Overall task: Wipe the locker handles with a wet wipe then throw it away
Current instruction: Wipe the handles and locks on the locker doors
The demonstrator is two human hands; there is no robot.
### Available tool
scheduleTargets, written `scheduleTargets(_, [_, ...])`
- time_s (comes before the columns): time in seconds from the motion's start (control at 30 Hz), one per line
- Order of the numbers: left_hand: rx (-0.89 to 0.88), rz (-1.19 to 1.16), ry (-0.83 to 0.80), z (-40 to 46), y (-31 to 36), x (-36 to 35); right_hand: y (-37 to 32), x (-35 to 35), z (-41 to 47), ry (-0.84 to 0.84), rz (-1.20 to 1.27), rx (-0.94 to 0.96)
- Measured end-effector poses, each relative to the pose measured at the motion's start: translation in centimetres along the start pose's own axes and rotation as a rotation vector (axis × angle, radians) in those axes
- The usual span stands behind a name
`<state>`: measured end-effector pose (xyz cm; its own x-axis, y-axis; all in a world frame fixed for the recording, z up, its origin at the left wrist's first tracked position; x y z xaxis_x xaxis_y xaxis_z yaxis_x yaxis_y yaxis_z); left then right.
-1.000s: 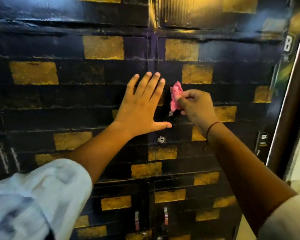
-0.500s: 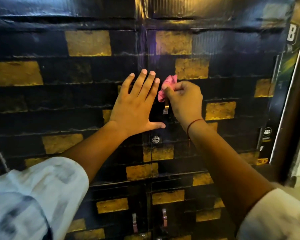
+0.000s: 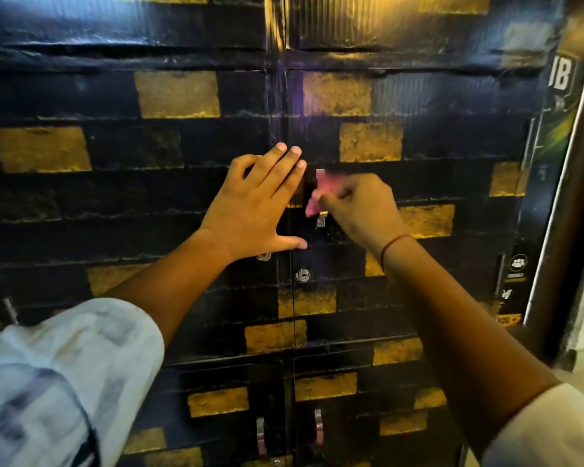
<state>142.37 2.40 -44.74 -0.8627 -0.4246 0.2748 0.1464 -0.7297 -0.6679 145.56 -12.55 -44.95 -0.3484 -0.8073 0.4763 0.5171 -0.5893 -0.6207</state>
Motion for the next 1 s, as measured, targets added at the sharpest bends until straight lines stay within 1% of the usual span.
scheduleTargets(0.1, [0.005,0.005,0.005,-0.2,0.0,0.0,0.4,-0.5,-1.9,0.067,-0.148,0.134])
scheduleTargets(0.2, [0.001,0.008,0.014,-0.2,0.1,-0.1,0.3,0.2,-2.1,0.085,-0.192,0.184])
scheduleTargets(0.23, [0.003,0.005,0.018,-0.2,0.1,-0.1,-0.1,1.0,-1.8,0.125,-0.145,0.192])
scheduleTargets(0.3, [0.005,-0.002,0.028,-0.3,0.1,-0.2,-0.6,2.3,-1.6,0.213,0.086,0.198])
scheduleTargets(0.33, [0.003,-0.004,0.035,-0.3,0.1,-0.2,-1.0,2.6,-1.4,0.239,0.153,0.219])
scheduleTargets(0.37, [0.003,-0.007,0.043,-0.3,0.1,-0.3,-1.8,2.3,-1.3,0.24,0.166,0.274])
scheduleTargets(0.4, [0.001,-0.01,0.05,-0.3,0.1,-0.2,-2.7,1.6,-1.4,0.219,0.124,0.335])
scheduleTargets(0.47, [-0.003,-0.018,0.06,-0.3,0.1,-0.2,-3.9,0.2,-1.8,0.199,-0.086,0.444])
scheduleTargets(0.53, [-0.008,-0.022,0.068,-0.3,0.1,-0.1,-4.0,-0.8,-2.1,0.181,-0.335,0.49])
scheduleTargets(0.57, [-0.01,-0.024,0.071,-0.3,0.2,-0.1,-4.1,-0.8,-2.1,0.151,-0.412,0.504])
scheduleTargets(0.63, [-0.008,-0.023,0.082,-0.4,0.1,-0.1,-4.5,0.2,-1.2,0.115,-0.437,0.491])
scheduleTargets(0.7, [-0.005,-0.026,0.087,-0.4,0.0,-0.1,-5.4,1.2,-0.1,0.155,-0.383,0.518])
scheduleTargets(0.73, [-0.005,-0.03,0.09,-0.4,0.1,-0.1,-5.9,1.0,0.0,0.157,-0.395,0.546])
scheduleTargets(0.83, [-0.005,-0.033,0.098,-0.4,0.1,0.0,-5.2,-1.0,-0.9,0.148,-0.571,0.557])
scheduleTargets(0.93, [-0.008,-0.037,0.098,-0.4,0.1,-0.1,-4.8,-0.3,-1.5,0.241,-0.677,0.535])
scheduleTargets(1.0, [-0.004,-0.035,0.096,-0.4,0.1,-0.1,-5.4,1.2,-0.8,0.331,-0.596,0.524])
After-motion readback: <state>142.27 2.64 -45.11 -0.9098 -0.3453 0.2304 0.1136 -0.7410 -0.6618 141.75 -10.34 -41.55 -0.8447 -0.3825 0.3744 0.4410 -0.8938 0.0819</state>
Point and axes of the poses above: each hand's wrist, its own z-axis towards the middle knuckle, its own x-axis out of the back of the hand, y = z × x, the point moved 9 cm from there along z, towards the middle knuckle, and after that the axes turned 1 degree about -x, right-handed, at the moved point
